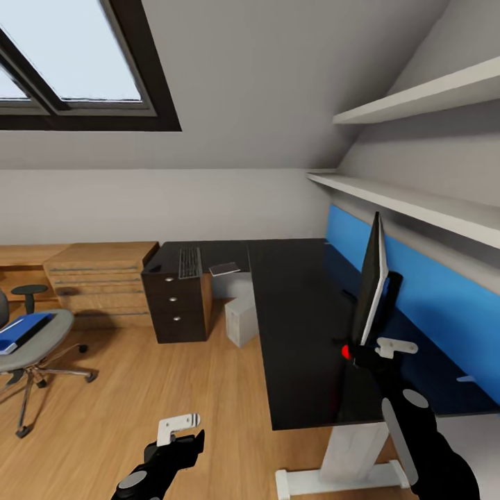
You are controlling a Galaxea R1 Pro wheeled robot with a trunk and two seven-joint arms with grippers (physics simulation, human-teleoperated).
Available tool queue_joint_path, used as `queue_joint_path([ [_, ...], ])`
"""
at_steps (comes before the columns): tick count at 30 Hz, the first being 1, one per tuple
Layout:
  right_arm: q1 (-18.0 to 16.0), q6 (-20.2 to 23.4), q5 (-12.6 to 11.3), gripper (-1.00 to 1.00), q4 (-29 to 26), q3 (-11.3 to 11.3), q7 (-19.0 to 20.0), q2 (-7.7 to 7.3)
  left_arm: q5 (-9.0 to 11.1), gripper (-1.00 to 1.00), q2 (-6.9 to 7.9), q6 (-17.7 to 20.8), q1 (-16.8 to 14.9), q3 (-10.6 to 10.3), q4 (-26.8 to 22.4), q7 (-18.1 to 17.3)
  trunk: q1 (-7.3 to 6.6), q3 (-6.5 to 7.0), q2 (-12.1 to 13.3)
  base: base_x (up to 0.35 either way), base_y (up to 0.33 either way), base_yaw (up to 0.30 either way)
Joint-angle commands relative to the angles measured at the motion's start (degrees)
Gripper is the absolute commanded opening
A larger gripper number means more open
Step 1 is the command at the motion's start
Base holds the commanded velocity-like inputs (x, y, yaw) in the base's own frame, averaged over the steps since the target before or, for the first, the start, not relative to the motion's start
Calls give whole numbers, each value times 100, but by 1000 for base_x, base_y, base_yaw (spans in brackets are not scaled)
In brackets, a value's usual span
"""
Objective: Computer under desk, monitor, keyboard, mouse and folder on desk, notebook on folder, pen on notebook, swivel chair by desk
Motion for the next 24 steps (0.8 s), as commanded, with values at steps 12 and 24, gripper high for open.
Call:
queue_joint_path([
  [12, -4, -396, -39, 100, 39, 0, -268, -4, 56, 100, 2, 9, -9, -21, 26, 57, 4, -9, -6, 129, 1, 0],
  [24, -3, -427, -39, 100, 45, -2, -342, -11, 61, 100, -4, 15, -7, -28, 35, 57, 4, -9, -6, 85, -13, 0],
])
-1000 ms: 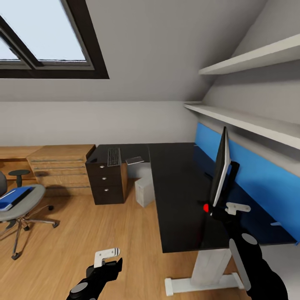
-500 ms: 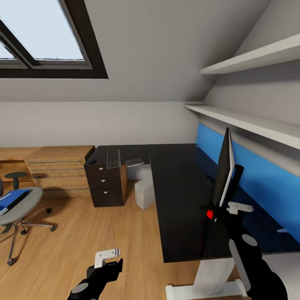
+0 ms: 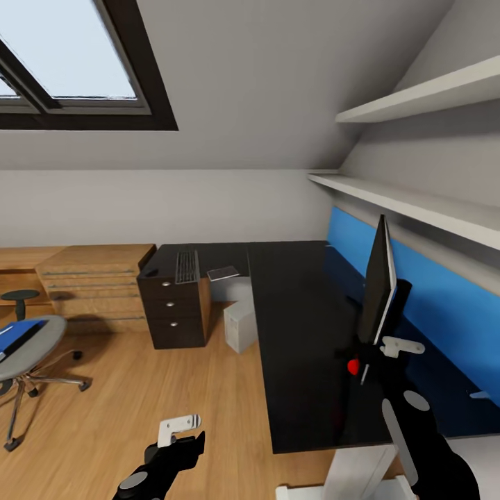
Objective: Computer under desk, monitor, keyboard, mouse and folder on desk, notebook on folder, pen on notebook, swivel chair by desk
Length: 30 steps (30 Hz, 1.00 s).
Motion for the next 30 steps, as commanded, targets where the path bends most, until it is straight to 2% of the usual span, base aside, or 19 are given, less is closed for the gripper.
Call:
queue_joint_path([
  [1, -4, 27, -45, 100, -9, 8, -29, -3, 55, 100, 5, 5, -7, -14, -9, 59, 3, -9, -7, 170, -98, 0],
  [15, -5, 25, -45, 100, -11, -1, -34, -3, 55, 100, 1, 9, -7, -15, 28, 59, 3, -9, -7, 71, -70, 0],
  [30, -2, 32, -45, 100, -12, -1, -34, -3, 55, 100, -4, 16, -6, -19, 34, 59, 3, -9, -7, 2, -279, 0],
])
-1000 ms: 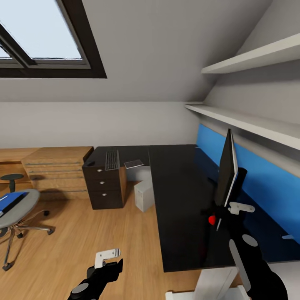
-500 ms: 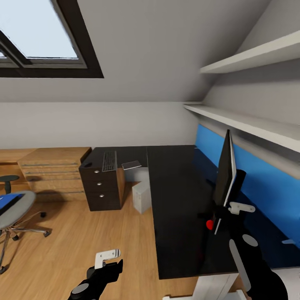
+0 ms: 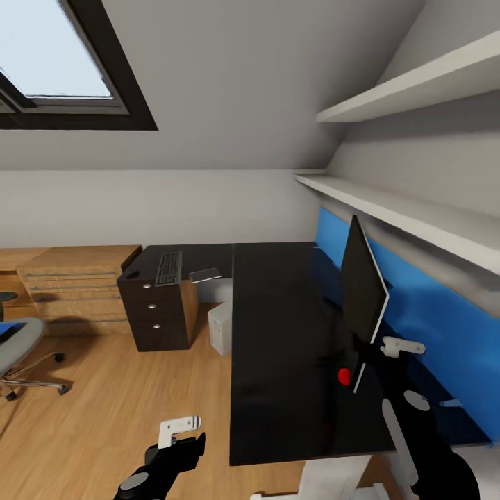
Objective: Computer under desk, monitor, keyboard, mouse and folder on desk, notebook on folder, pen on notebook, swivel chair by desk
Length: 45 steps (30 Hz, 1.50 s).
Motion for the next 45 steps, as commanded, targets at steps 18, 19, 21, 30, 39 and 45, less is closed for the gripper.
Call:
queue_joint_path([
  [18, -4, 27, -43, 100, 3, 5, -25, -4, 61, 100, 11, 9, -8, -1, -12, 59, 1, -9, -6, -45, -235, 0],
  [19, -3, 27, -43, 100, 3, 5, -25, -4, 62, 100, 11, 9, -8, -1, -14, 59, 1, -9, -6, -4, -14, 0],
  [21, -2, 28, -49, 100, 3, 5, -25, -4, 62, 100, 11, 9, -6, 0, -14, 59, 1, -9, -6, -1, -3, 0],
  [30, -2, 20, -48, 100, 3, 5, -30, -12, 45, 100, 11, 1, -7, -9, -15, 59, 1, -9, -6, 0, -32, 0],
  [39, -5, 20, -44, 100, 4, 5, -27, -13, 45, 100, 11, 0, -7, -9, -12, 59, 1, -9, -6, 0, -108, 0],
  [45, -4, 20, -43, 100, 11, 5, -25, -13, 52, 100, 11, 0, -6, -9, -16, 59, 1, -9, -6, 0, -37, 0],
])
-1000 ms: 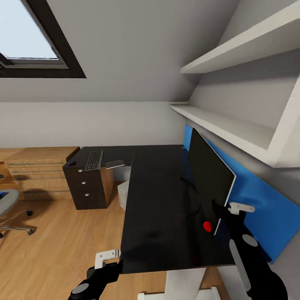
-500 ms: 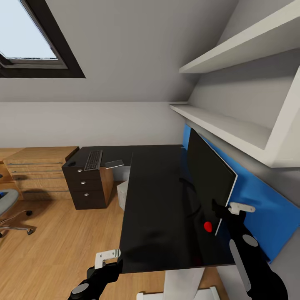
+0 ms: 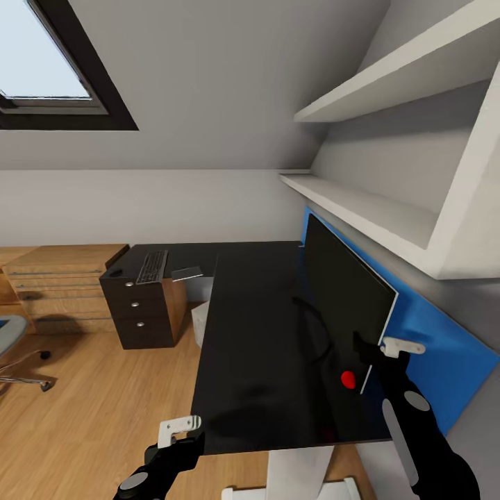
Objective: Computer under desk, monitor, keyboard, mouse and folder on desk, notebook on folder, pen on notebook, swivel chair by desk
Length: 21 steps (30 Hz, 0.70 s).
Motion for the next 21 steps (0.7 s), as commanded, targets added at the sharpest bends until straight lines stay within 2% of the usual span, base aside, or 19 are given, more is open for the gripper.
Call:
queue_joint_path([
  [1, -2, 28, -44, 100, -7, 6, -31, -3, 55, 100, 6, 7, -7, -14, -9, 59, 1, -9, -7, 0, -8, 0],
  [10, -4, 29, -44, 100, -7, 6, -31, -3, 62, 100, 6, 14, -8, -14, -6, 59, 1, -9, -7, -123, -41, 0],
  [21, -2, 28, -44, 100, -7, 6, -31, -2, 82, 100, 6, 16, -8, -14, -7, 59, 1, -9, -7, -16, -8, 0],
])
